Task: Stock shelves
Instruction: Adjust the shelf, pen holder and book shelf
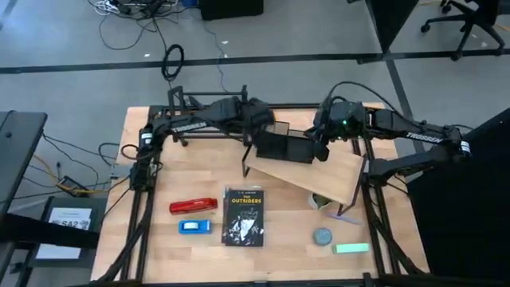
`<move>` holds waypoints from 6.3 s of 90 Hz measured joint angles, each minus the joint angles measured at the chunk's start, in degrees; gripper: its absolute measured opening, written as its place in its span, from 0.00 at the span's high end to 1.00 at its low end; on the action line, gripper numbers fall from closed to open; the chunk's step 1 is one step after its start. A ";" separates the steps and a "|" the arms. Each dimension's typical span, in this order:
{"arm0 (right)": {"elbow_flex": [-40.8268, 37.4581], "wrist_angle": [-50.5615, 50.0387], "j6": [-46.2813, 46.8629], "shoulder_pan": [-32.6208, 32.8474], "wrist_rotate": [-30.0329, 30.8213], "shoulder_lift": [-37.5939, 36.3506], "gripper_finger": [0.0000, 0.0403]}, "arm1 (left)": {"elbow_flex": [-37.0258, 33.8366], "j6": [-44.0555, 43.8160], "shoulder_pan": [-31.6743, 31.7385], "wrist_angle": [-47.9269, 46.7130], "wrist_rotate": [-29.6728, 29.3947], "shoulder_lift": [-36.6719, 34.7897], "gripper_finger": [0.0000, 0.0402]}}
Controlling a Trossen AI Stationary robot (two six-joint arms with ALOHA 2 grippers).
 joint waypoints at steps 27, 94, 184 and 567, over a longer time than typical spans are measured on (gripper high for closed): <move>0.00 -1.38 0.46 3.52 3.80 -3.45 1.00 | 4.87 3.91 -2.40 6.49 0.21 -0.09 1.00; 8.04 0.46 -13.33 -8.46 -13.59 15.94 0.69 | -10.61 5.03 -6.62 13.53 -0.97 -0.04 1.00; 9.35 -2.70 -26.70 -11.74 -27.46 18.53 0.60 | -15.74 10.16 -6.27 29.87 -3.40 -0.02 1.00; 9.14 -7.22 -12.92 -3.58 -12.31 13.30 0.64 | 0.02 40.80 -17.03 12.20 -1.27 10.39 0.73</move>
